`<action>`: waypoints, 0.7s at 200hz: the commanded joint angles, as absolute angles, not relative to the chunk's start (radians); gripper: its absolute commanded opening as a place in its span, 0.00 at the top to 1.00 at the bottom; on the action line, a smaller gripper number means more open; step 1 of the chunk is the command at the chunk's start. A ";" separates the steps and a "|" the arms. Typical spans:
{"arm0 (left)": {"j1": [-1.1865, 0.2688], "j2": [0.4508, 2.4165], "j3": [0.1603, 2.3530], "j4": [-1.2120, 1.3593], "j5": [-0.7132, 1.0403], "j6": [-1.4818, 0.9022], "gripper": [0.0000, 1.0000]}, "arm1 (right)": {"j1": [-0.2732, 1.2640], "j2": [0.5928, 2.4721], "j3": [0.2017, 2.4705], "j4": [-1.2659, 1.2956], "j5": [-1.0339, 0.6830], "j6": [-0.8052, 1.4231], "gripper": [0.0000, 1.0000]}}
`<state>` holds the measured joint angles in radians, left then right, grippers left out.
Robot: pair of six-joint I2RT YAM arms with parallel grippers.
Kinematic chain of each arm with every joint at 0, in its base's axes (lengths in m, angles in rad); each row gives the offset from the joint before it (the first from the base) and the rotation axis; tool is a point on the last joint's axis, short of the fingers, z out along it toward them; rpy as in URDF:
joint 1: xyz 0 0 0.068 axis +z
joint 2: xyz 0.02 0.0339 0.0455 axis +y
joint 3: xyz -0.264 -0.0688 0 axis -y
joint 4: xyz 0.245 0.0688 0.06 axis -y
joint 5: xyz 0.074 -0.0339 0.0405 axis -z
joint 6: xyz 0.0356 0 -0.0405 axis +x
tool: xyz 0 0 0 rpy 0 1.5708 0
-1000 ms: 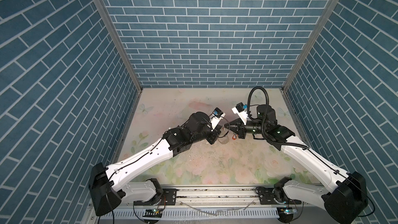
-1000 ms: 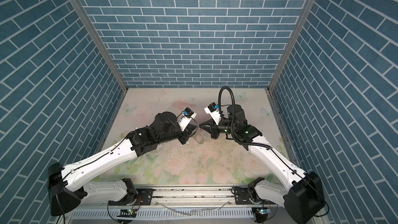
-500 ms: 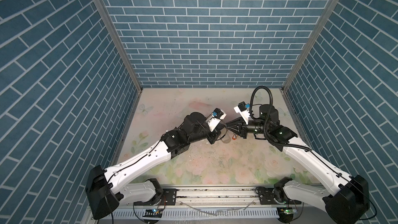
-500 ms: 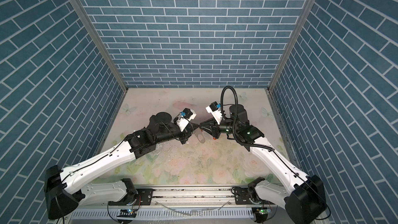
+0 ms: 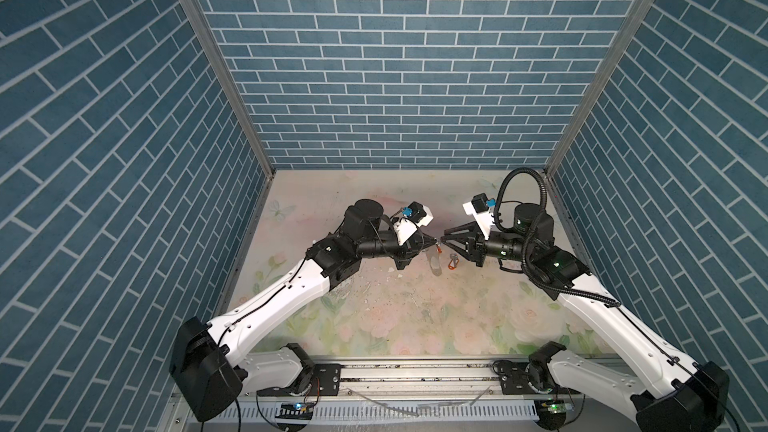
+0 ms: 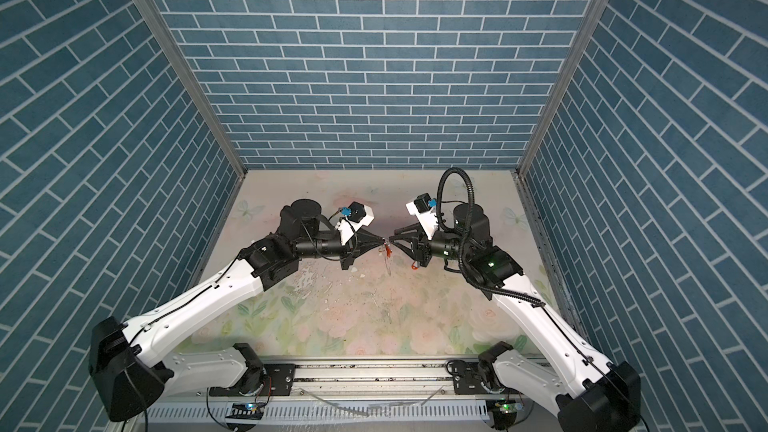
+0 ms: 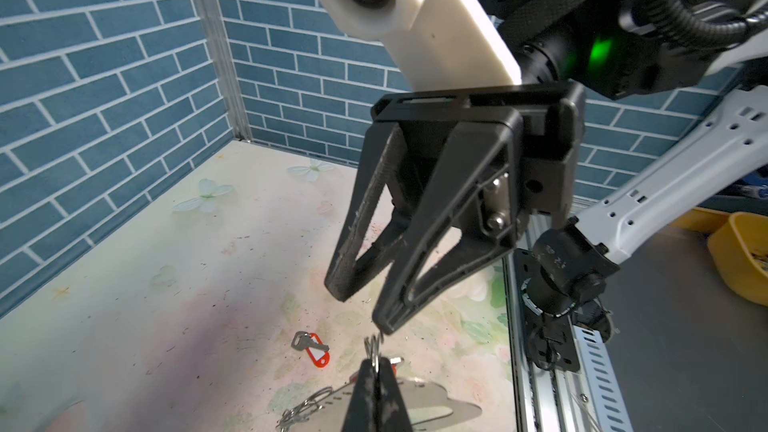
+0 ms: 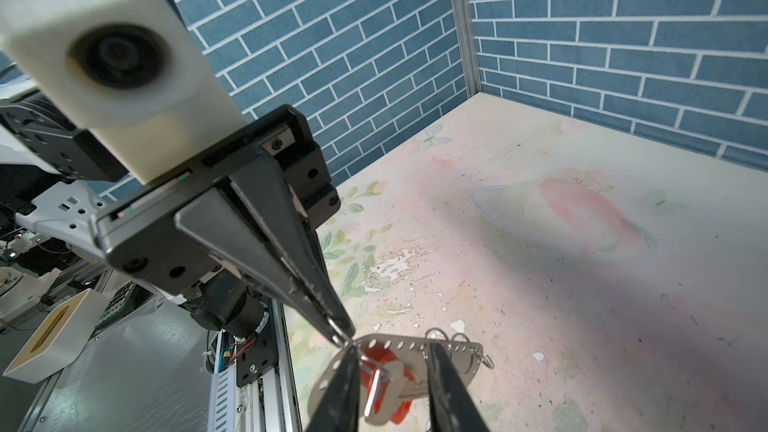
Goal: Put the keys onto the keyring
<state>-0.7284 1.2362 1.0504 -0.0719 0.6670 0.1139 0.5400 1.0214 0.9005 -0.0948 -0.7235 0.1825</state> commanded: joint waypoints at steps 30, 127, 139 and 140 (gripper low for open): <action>-0.684 1.237 1.071 -0.020 0.869 0.125 1.00 | 0.535 1.000 0.933 -0.077 -0.791 0.163 0.83; -0.675 1.257 1.061 0.071 0.828 0.070 1.00 | 0.615 1.026 0.849 0.076 -0.688 0.312 0.90; -0.675 1.257 1.047 0.103 0.823 0.054 1.00 | 0.628 1.029 0.837 0.093 -0.630 0.341 0.91; -0.675 1.258 1.047 0.104 0.822 0.053 1.00 | 0.628 1.030 0.836 0.095 -0.626 0.344 0.91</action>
